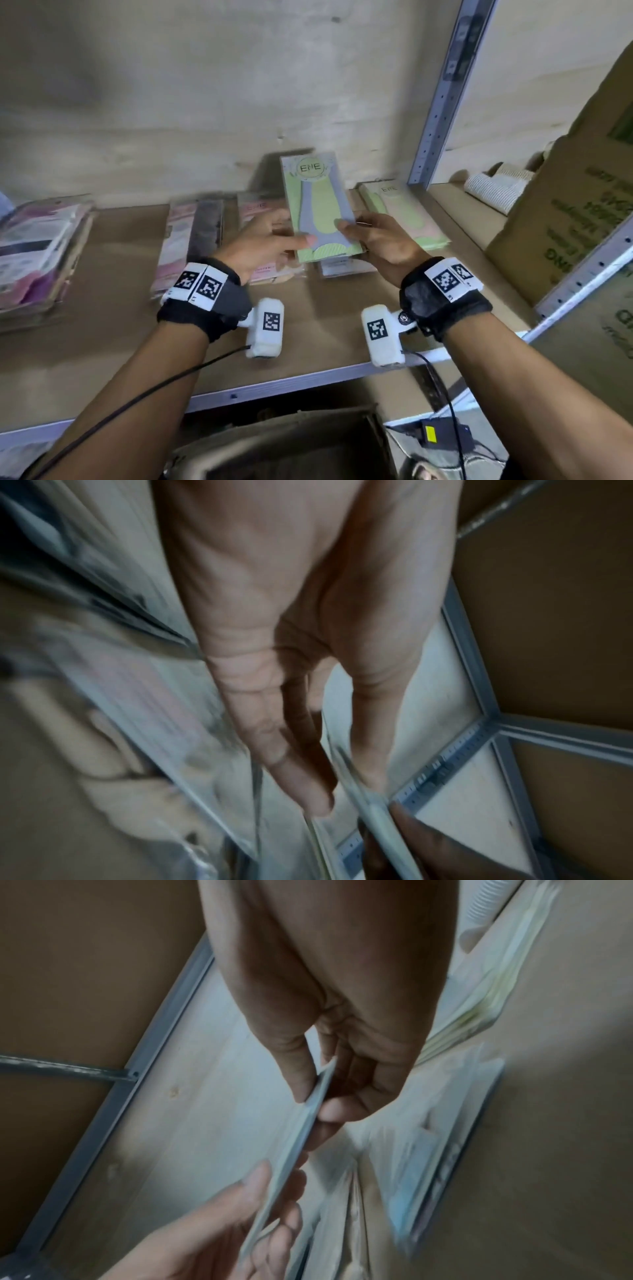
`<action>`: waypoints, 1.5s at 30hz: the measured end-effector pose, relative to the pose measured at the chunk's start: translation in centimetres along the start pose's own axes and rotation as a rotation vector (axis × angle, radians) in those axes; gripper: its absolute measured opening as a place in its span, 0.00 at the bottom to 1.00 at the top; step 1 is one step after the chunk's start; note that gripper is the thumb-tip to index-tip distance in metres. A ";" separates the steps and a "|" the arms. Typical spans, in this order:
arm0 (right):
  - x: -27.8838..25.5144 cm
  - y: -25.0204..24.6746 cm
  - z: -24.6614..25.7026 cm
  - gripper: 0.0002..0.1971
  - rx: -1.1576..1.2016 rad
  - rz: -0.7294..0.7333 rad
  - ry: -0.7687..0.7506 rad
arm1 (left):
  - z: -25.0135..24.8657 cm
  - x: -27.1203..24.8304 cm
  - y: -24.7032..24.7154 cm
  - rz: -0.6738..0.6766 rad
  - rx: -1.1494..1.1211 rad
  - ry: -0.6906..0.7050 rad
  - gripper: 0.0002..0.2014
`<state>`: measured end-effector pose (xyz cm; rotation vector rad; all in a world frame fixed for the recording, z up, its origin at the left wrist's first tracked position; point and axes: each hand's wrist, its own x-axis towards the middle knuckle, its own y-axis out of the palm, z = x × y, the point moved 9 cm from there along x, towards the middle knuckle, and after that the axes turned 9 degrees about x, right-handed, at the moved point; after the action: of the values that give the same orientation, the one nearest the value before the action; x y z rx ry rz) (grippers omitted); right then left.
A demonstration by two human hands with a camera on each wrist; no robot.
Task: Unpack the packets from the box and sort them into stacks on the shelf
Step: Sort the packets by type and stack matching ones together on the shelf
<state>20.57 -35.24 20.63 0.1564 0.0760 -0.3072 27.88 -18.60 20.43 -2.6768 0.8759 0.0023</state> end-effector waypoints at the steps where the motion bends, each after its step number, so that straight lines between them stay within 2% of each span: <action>1: 0.3 -0.7 0.3 0.19 0.001 -0.032 -0.011 | -0.5 0.6 0.5 -0.010 0.025 0.012 0.24; 3: 1.1 -2.3 0.8 0.15 0.017 -0.104 -0.039 | -1.6 1.9 1.3 -0.048 0.039 0.023 0.24; 7: 2.1 -7.1 1.8 0.22 0.018 -0.252 -0.098 | -3.8 5.4 3.9 -0.064 0.112 0.020 0.23; 10: 2.6 -10.4 2.7 0.25 -0.094 -0.303 -0.129 | -4.8 7.9 7.0 -0.030 0.212 0.004 0.13; 13: 3.0 -13.6 3.3 0.21 -0.263 -0.363 -0.151 | -4.7 10.0 9.7 -0.004 0.257 -0.043 0.17; 16: 2.8 -16.7 3.6 0.19 -0.434 -0.491 -0.154 | -4.3 11.6 11.8 -0.009 0.288 -0.079 0.20; 19: 2.8 -18.5 3.3 0.17 -0.489 -0.577 -0.135 | -4.6 12.5 13.4 -0.041 0.336 -0.057 0.15; 22: 2.8 -18.9 3.1 0.17 -0.557 -0.579 -0.115 | -4.7 12.7 14.0 -0.062 0.390 -0.072 0.13; 31: 2.8 -18.1 2.6 0.13 -0.694 -0.532 -0.026 | -5.1 11.8 14.5 -0.073 0.533 -0.125 0.19; 34: 2.5 -18.1 2.6 0.11 -0.723 -0.557 -0.002 | -5.3 11.2 15.1 -0.037 0.594 -0.147 0.27; 45: 2.1 -17.9 2.1 0.14 -0.769 -0.564 0.127 | -5.4 10.0 14.8 -0.055 0.522 -0.201 0.31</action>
<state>17.14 -53.06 19.92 -0.6220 0.3602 -0.8063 26.92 -37.23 20.04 -2.1671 0.6338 0.0265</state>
